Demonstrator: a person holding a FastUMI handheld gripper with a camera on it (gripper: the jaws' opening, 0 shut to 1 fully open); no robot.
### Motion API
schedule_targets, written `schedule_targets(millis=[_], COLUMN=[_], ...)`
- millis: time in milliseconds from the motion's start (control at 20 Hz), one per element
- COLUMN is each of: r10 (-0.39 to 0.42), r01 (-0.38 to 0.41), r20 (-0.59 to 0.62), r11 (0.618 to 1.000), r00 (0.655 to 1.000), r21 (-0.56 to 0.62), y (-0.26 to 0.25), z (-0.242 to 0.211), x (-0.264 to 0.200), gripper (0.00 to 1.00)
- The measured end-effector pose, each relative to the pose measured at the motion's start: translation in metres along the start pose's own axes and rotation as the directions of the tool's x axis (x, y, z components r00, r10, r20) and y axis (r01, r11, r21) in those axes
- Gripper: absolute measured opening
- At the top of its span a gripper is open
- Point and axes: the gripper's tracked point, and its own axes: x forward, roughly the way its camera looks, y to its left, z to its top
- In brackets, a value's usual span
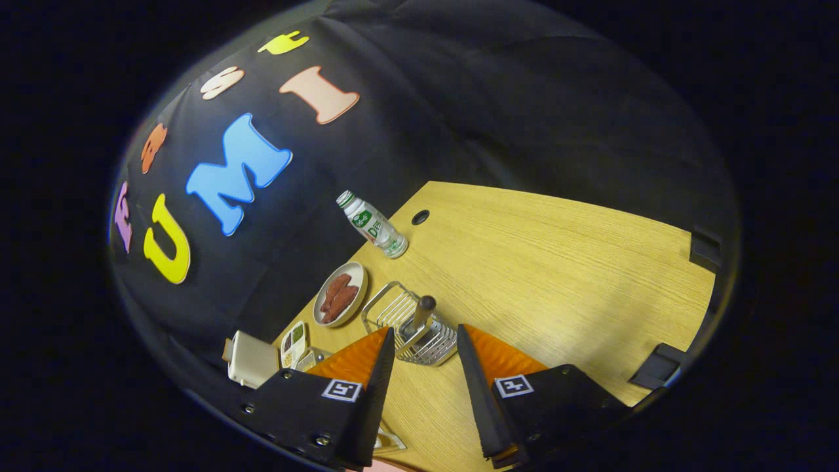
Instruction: Take the plate from the dish rack, then take the spoon from the basket and place it into the plate.
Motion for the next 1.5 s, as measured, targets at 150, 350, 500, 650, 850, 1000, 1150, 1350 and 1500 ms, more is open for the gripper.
schedule_targets(millis=[150,350,500,650,850,1000,1150,1350,1500], r10=[-0.019,-0.052,-0.060,-0.055,-0.020,-0.008,0.021,0.066,0.107], r01=[0.017,0.044,0.051,0.045,0.012,0.003,-0.022,-0.065,-0.109], r20=[0.033,0.067,0.069,0.082,0.087,0.080,0.060,0.031,-0.026], r11=[0.998,0.993,0.991,0.991,0.996,0.998,1.000,0.997,0.989], r00=[0.999,0.996,0.996,0.995,0.996,0.997,0.998,0.997,0.994], r21=[0.065,0.107,0.126,0.126,0.088,0.057,0.003,-0.051,-0.096], y=[0.003,0.002,0.001,0.003,0.015,0.022,0.032,0.045,0.062], z=[0.007,0.009,0.009,0.019,0.031,0.044,0.058,0.075,0.072], x=[0.018,0.041,0.045,0.043,0.042,0.038,0.024,-0.008,-0.035], gripper=[0.59,0.56,0.18,0.10,0.10,0.10,0.10,0.10,0.10])
